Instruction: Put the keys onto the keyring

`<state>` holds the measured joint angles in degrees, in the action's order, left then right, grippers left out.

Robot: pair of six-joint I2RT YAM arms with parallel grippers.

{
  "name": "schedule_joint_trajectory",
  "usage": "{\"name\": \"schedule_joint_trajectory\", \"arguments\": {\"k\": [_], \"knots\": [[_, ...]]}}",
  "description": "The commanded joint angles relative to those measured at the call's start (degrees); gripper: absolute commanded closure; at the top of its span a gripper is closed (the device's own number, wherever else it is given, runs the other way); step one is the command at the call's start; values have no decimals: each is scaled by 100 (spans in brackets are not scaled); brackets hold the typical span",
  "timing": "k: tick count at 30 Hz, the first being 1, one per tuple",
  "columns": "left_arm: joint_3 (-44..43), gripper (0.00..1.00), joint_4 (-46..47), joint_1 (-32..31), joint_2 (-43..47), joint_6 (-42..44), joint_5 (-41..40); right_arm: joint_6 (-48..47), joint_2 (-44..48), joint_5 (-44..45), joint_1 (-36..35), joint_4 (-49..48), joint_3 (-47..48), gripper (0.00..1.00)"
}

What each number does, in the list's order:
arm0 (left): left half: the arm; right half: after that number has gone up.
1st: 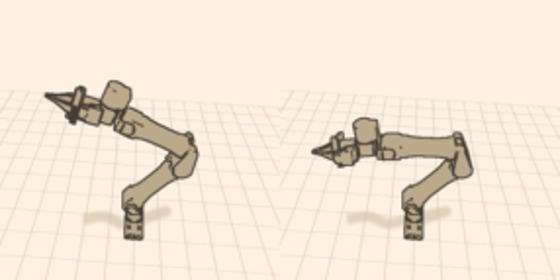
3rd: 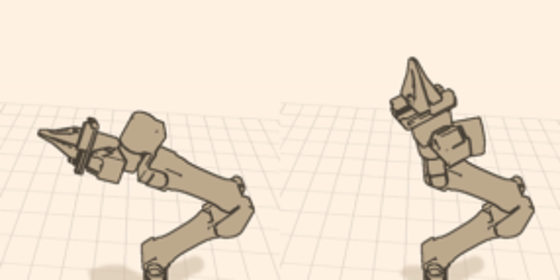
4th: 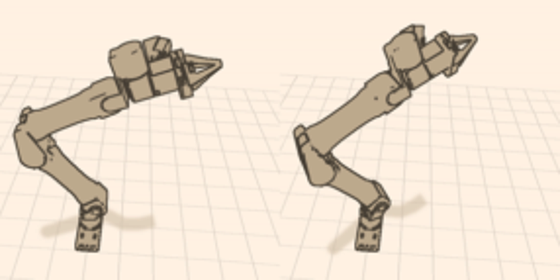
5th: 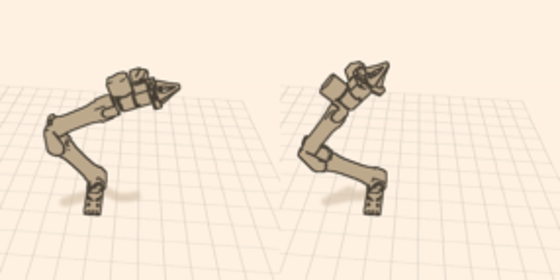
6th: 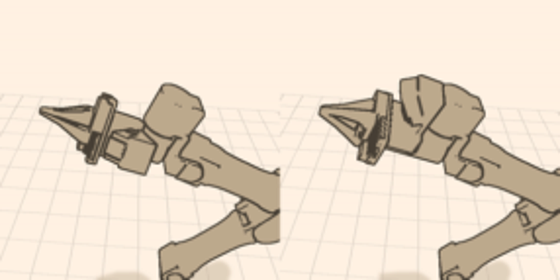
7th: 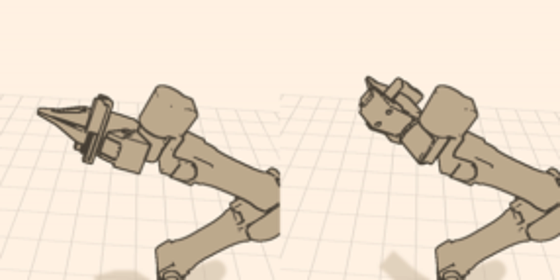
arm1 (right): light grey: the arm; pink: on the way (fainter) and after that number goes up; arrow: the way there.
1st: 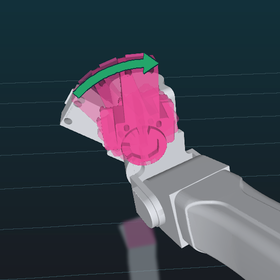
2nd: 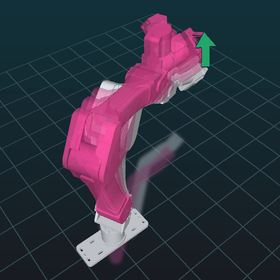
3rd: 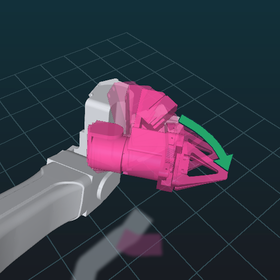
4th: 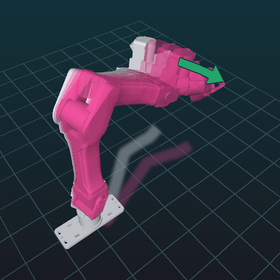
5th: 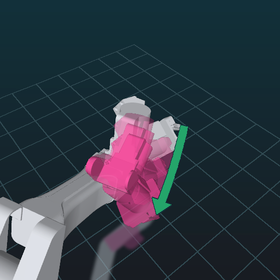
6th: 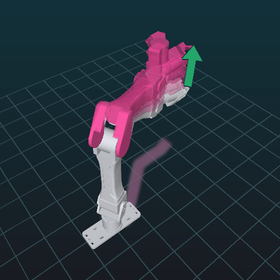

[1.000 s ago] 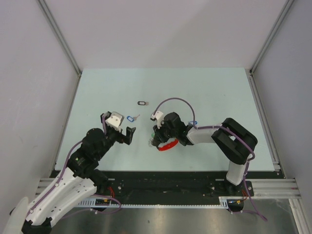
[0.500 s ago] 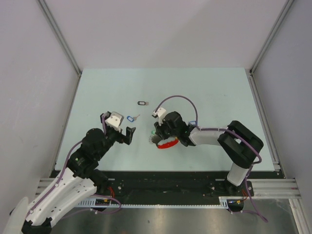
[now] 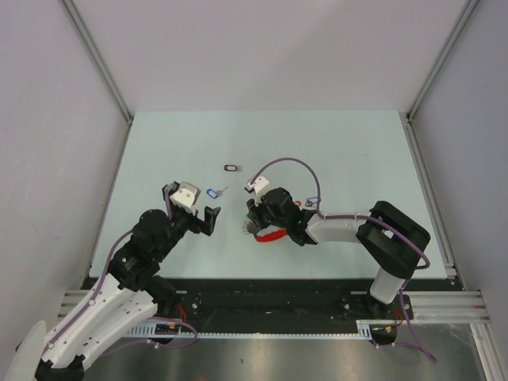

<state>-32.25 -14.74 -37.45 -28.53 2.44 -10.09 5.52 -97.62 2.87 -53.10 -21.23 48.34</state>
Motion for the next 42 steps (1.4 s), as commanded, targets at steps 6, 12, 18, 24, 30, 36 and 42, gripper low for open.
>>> {"name": "schedule_joint_trajectory", "arguments": {"k": [6, 12, 18, 24, 30, 36, 42], "knots": [[-185, 5, -2, 63, 85, -129, 77, 99, -450, 459, -157, -399, -44, 72], [-168, 5, 6, 63, 76, -130, 103, 20, -398, 504, -165, -513, -254, 72], [-176, 5, 6, 62, 67, -138, 112, -95, -529, 468, -165, -601, -272, 73], [-176, 5, 6, 71, 59, -129, 121, -235, -617, 319, -174, -830, -307, 73], [-176, 5, 15, 71, 50, -130, 130, -358, -731, 433, -174, -1014, -307, 72], [-176, 5, 15, 89, 50, -138, 147, -490, -837, 547, -174, -1076, -307, 74], [-168, 5, 15, 98, 50, -147, 156, -543, -925, 705, -174, -1286, -342, 83]]}}
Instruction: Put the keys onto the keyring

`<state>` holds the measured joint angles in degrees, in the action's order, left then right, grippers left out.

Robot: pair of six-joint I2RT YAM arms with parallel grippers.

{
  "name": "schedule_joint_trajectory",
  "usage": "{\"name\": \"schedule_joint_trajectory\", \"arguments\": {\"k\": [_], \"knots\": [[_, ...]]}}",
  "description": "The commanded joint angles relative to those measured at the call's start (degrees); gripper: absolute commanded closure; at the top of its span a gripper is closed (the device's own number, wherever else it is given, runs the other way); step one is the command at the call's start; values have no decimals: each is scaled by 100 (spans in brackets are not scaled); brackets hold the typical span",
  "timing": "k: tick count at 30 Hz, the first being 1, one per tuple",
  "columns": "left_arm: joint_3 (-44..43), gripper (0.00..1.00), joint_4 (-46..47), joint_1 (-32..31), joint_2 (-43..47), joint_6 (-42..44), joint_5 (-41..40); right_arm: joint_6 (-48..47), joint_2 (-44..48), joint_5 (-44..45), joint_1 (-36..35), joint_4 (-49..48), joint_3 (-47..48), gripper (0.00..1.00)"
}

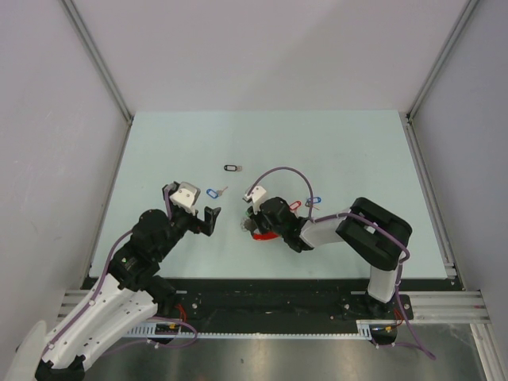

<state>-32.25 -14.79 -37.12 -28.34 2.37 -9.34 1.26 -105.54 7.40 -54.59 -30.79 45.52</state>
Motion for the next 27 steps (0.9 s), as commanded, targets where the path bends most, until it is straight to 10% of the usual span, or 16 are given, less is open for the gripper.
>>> {"name": "schedule_joint_trajectory", "arguments": {"k": [1, 7, 27], "knots": [[-168, 5, 20, 65, 39, -132, 91, -108, -143, 271, -26, -349, -60, 84], [-176, 5, 11, 65, 48, -132, 91, -108, -11, 359, -26, -332, -140, 100], [-185, 5, 107, 74, -435, 105, 363, -469, 1351, -1310, 537, 2767, 439, 100]]}}
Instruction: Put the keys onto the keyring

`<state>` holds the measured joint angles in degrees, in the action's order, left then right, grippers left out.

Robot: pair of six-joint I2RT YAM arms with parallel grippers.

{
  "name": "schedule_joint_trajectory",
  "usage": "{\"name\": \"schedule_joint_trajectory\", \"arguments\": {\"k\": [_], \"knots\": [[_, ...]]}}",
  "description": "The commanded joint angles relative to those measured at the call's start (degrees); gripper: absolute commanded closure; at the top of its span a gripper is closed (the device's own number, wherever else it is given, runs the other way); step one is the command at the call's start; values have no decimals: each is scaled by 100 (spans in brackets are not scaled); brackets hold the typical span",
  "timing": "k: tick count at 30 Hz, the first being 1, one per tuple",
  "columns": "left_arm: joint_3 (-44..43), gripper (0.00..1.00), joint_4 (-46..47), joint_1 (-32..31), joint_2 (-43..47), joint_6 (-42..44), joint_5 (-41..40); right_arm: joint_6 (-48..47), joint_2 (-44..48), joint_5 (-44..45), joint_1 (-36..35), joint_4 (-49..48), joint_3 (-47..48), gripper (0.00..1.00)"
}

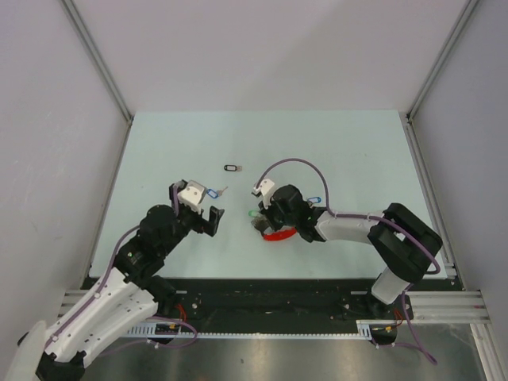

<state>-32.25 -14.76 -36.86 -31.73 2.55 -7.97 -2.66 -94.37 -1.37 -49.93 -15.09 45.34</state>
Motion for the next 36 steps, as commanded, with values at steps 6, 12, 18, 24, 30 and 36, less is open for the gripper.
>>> {"name": "schedule_joint_trajectory", "arguments": {"k": [6, 12, 18, 24, 30, 36], "knots": [[-150, 5, 202, 48, -325, 211, 542, -147, 129, -777, 177, 2885, 1142, 100], [-150, 5, 255, 39, -527, 229, 542, -235, -81, -383, 151, 3943, 1741, 100], [-185, 6, 176, 47, -607, 229, 445, -411, -520, 57, -95, 4691, 2040, 100], [-185, 6, 158, 47, -589, 220, 506, -499, -846, 101, -253, 4752, 2268, 98], [-194, 6, 123, 48, -580, 211, 603, -473, -707, 137, -324, 4717, 2321, 80], [-220, 6, 123, 48, -694, 237, 744, -350, 5, 330, -280, 4621, 2242, 67]]}}
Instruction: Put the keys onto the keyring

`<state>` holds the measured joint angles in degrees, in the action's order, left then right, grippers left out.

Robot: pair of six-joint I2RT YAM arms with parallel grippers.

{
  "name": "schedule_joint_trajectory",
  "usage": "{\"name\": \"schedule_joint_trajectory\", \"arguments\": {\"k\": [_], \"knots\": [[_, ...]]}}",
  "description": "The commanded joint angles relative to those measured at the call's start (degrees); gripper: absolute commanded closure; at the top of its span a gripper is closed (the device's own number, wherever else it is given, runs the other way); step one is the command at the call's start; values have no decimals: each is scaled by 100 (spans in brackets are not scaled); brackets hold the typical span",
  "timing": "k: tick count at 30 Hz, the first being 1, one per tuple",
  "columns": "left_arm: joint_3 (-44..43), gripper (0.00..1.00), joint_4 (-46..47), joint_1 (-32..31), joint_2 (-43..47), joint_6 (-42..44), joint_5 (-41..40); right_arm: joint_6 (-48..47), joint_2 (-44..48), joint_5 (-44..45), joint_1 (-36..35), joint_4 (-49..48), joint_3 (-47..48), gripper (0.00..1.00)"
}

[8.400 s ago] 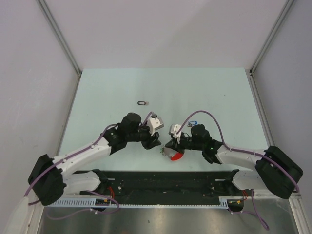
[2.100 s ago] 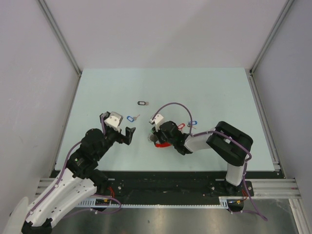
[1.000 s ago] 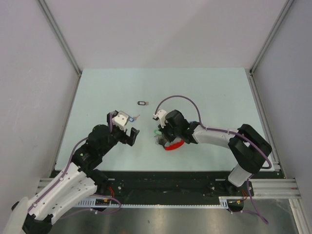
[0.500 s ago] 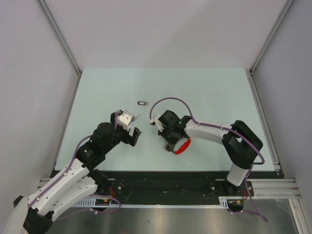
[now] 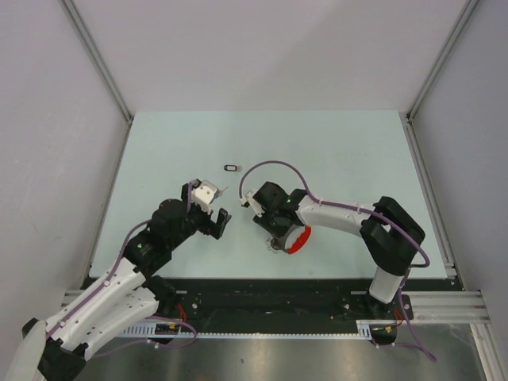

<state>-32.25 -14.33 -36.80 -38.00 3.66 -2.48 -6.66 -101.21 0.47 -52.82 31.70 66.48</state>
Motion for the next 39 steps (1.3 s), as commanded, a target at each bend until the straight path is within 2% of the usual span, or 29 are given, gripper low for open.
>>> {"name": "schedule_joint_trajectory", "arguments": {"k": [1, 4, 9, 10, 11, 14, 15, 16, 19, 22, 26, 30, 35, 39], "knots": [[-212, 6, 62, 32, -93, 117, 343, 94, 812, 85, 34, -146, 42, 66], [-255, 6, 44, 41, -330, 144, 669, 349, 1453, 15, 219, -444, -431, 62], [-589, 9, -122, -38, -1182, 214, 1188, 998, 2848, -433, 937, -1850, -1714, 52], [-668, 9, -166, -64, -1314, 249, 1223, 1269, 3096, -529, 1053, -2374, -1969, 52], [-834, 10, -219, -178, -1489, 310, 1215, 1411, 3298, -556, 1176, -2666, -2529, 50], [-1281, 14, -474, -493, -2149, 355, 1048, 2096, 4195, -583, 1686, -3862, -3349, 42], [-1406, 15, -553, -591, -2533, 346, 970, 2237, 4432, -540, 1774, -4100, -3796, 35], [-1650, 16, -702, -679, -2720, 337, 873, 2334, 4791, -383, 1940, -4476, -4026, 34], [-2151, 19, -1018, -995, -3483, 206, 793, 2485, 5277, -48, 2056, -4970, -4634, 27], [-2714, 21, -1361, -1172, -4274, 3, 793, 2485, 5708, 426, 2100, -5051, -4941, 23], [-3434, 29, -2203, -1338, -5127, -111, 723, 2467, 6121, 708, 2117, -5060, -5276, 23], [-3972, 39, -2619, -1453, -5823, -76, 758, 2476, 6560, 884, 2109, -5095, -5522, 23], [-4518, 51, -2786, -1550, -6430, -6, 863, 2485, 6518, 832, 2118, -5165, -5602, 24], [-4781, 57, -2979, -1594, -6790, 56, 977, 2485, 6412, 779, 2118, -5192, -5602, 24]]}}
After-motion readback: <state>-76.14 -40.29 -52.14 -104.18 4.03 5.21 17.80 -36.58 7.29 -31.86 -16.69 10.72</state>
